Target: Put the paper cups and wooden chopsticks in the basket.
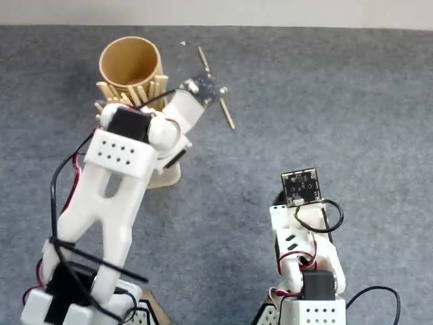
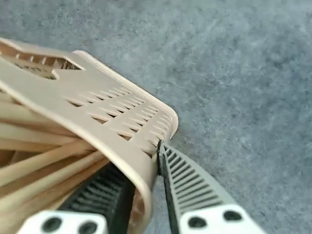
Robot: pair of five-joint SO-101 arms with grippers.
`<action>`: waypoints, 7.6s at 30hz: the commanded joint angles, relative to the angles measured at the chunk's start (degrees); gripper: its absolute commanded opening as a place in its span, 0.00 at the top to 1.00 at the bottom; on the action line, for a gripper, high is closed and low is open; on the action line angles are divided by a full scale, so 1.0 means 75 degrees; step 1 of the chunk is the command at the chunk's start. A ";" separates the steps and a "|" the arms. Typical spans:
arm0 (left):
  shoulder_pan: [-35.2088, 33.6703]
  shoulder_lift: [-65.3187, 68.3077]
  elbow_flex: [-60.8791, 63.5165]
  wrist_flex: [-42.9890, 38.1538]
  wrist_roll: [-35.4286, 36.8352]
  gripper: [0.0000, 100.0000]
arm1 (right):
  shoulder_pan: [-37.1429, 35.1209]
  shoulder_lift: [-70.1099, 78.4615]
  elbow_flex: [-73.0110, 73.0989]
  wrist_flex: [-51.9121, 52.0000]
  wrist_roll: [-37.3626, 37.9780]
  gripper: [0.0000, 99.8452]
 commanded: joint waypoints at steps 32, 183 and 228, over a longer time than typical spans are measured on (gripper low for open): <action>-0.1330 0.4495 -1.0708 0.2497 -0.0164 0.84 | -0.0064 -0.0029 0.0428 -0.0147 0.0070 0.97; -1.0028 0.2737 -0.2925 0.0258 0.2239 0.87 | -0.0240 -0.0029 0.0674 -0.0428 0.0070 0.97; -1.1411 0.6113 -0.3956 -0.4173 0.1008 0.87 | -0.0229 -0.0029 0.0674 -0.0428 0.0070 0.97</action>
